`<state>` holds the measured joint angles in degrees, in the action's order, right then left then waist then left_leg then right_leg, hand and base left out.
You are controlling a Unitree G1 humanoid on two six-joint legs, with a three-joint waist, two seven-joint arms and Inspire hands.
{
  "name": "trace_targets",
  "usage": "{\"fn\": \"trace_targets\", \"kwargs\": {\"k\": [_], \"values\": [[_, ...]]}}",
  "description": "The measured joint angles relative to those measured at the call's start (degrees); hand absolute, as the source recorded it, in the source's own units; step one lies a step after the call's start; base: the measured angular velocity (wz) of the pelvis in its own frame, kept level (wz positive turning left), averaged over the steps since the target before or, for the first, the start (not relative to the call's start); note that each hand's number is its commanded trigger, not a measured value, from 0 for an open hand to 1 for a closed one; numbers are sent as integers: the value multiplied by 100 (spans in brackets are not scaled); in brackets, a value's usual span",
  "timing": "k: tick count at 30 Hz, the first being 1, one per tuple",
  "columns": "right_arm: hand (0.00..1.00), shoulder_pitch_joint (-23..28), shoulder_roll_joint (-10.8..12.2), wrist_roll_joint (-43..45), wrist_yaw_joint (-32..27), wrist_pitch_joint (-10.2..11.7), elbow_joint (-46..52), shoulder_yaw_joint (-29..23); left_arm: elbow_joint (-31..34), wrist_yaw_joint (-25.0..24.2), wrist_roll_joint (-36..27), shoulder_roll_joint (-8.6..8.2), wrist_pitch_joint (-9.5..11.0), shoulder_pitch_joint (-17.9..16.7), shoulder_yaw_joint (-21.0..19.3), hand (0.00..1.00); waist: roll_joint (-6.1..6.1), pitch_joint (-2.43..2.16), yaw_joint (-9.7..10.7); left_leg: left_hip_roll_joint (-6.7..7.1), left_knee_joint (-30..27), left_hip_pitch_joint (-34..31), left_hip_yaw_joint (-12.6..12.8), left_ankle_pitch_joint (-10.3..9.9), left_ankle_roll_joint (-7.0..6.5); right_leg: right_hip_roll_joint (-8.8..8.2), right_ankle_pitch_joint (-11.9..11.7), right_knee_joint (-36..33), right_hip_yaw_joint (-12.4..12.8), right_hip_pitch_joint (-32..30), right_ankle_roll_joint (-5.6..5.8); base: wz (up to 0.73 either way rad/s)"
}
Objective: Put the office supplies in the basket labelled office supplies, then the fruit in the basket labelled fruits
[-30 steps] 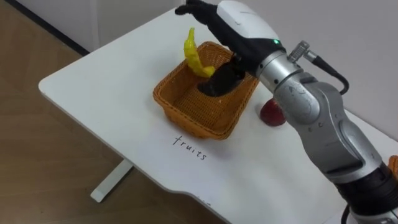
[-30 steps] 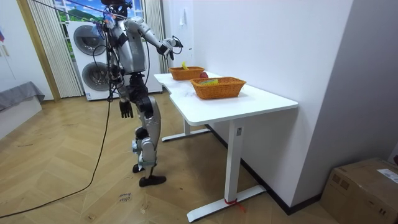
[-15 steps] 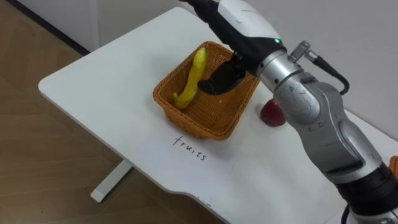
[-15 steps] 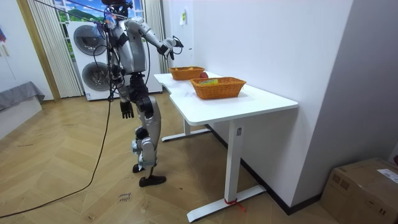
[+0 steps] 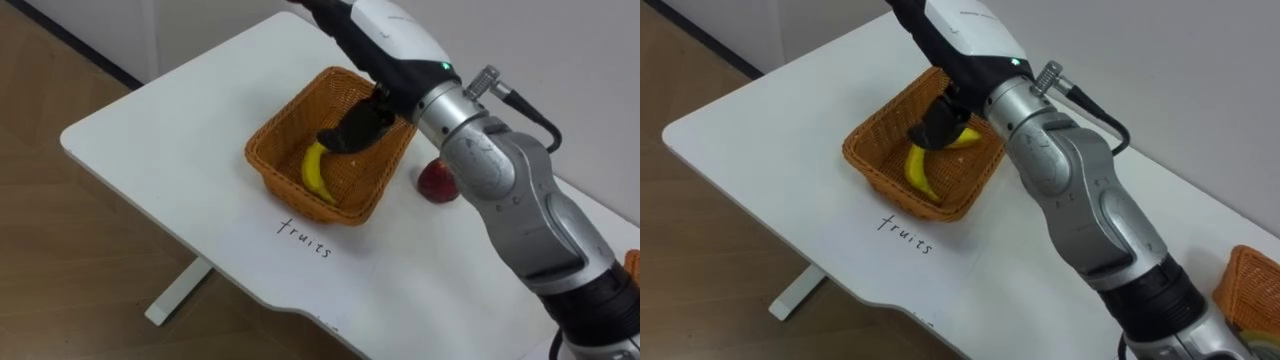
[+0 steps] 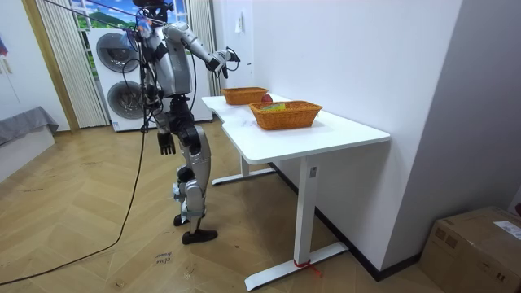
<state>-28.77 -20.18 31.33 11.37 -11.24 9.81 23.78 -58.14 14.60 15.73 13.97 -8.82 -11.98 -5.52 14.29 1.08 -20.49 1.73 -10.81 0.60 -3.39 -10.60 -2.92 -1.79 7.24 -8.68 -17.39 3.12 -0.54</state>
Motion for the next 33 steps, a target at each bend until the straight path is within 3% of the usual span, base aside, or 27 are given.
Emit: {"fn": "trace_targets", "kwargs": {"k": [11, 13, 15, 20, 23, 33], "values": [[0, 1, -28, -210, -235, 280, -84, -10, -162, 31, -52, -55, 23, 13, 0, 0, -108, 25, 28, 3, -17, 13, 12, 0, 0, -8, 0, 1, 5, 23, 0, 0], [0, 1, -36, -349, -328, 427, -245, -70, -140, 32, -54, -62, 43, -8, -2, 0, -140, 34, 76, 3, -18, 31, 14, 0, 0, -6, 0, 2, 27, 36, 0, 0], [0, 13, -36, -496, -437, 435, -357, -126, -123, 27, -48, -66, 87, -41, 0, 0, -186, 57, 172, 3, -33, 61, 8, -2, -3, -8, 0, 3, 15, 77, 0, 2], [0, 78, -36, -729, -713, 592, -435, -508, -72, -43, -13, -104, 133, -109, -14, 0, -313, 13, 369, 1, -48, 61, 18, -7, -7, -8, 0, 2, 19, 83, 0, 1], [0, 206, -37, -979, -889, 652, -528, -677, -27, -78, 7, -203, 141, -120, -14, 0, -420, -47, 428, 0, -32, 119, 51, -6, -8, -12, 0, 2, 20, 122, 0, -4], [0, 371, -12, -1738, -1239, 644, -1201, -1179, 264, -118, 6, -435, 113, -108, -2, 0, -617, -58, 728, 4, -58, 250, 89, -22, -24, -39, -2, -7, 29, 272, 9, -1]]}}
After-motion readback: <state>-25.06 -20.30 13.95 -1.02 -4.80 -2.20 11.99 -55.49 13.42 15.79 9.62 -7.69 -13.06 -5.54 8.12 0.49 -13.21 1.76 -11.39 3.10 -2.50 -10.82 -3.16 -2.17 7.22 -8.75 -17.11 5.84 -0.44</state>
